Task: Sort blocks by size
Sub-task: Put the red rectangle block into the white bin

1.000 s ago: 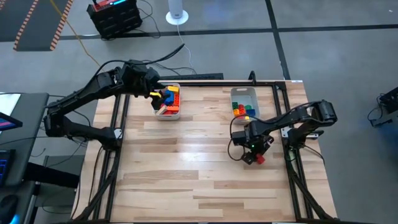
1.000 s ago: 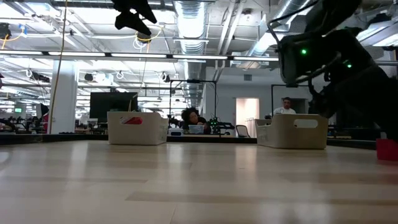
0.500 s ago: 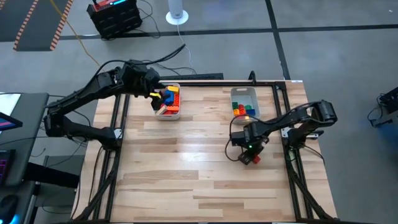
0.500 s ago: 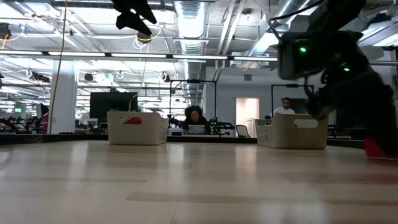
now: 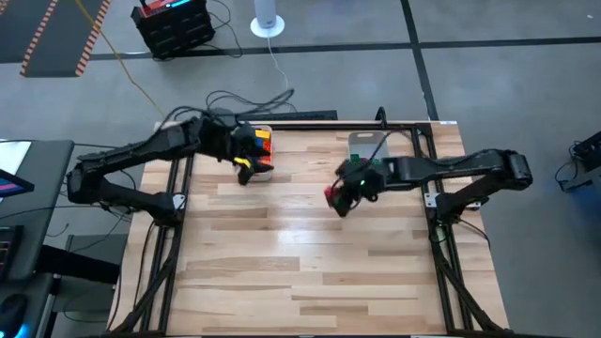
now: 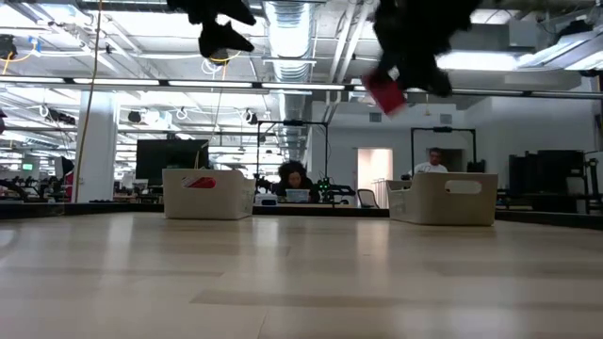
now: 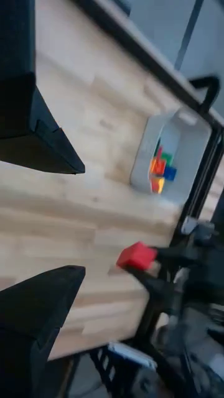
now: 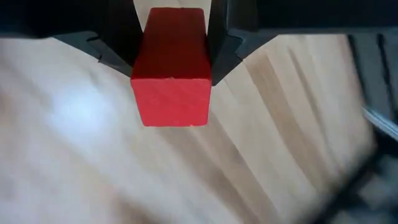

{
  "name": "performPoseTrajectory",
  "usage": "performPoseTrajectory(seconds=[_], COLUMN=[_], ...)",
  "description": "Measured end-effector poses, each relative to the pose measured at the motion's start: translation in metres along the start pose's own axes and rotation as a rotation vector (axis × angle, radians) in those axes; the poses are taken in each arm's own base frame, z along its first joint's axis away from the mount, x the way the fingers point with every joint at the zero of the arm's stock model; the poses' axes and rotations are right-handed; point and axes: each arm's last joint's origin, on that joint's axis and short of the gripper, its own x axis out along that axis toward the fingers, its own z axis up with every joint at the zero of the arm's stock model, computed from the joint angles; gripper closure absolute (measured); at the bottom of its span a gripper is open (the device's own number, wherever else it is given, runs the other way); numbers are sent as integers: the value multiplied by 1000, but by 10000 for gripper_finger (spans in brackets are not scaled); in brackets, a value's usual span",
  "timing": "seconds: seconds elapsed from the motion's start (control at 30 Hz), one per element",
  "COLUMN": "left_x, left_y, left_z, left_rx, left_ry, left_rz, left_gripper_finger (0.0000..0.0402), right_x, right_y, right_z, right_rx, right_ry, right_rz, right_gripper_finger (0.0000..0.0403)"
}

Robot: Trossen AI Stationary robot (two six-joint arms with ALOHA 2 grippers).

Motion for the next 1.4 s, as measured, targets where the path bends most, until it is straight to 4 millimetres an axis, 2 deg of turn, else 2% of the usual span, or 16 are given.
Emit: performPoseTrajectory(seconds=[0.17,0.3,0.43,0.6,0.73,1.0,1.2,1.4], left_x=[26,39,46,49,53,72,88,96], left_y=[-11,-23,-34,-44,-49,-51,-53,-57], left_z=[-22,-32,-38,-35,-34,-34,-25,-14], left_rx=[-80,-116,-119,-79,-69,-114,-140,-130], left_ry=[-35,-97,-181,-271,-299,-324,-430,-425], left_rz=[-78,-151,-180,-114,-139,-164,-210,-251], left_gripper_finger=[155,155,155,155,155,155,155,155], right_x=[-26,-35,-34,-23,-17,-16,-16,-13], right_y=[11,16,20,28,34,39,43,43], right_z=[28,43,53,64,70,71,68,64], right_rx=[-18,-26,-21,-48,-71,-106,-120,-129], right_ry=[-270,-421,-511,-613,-683,-719,-709,-670], right_rz=[100,178,233,298,349,393,408,387], right_gripper_finger=[242,243,242,242,242,241,241,241])
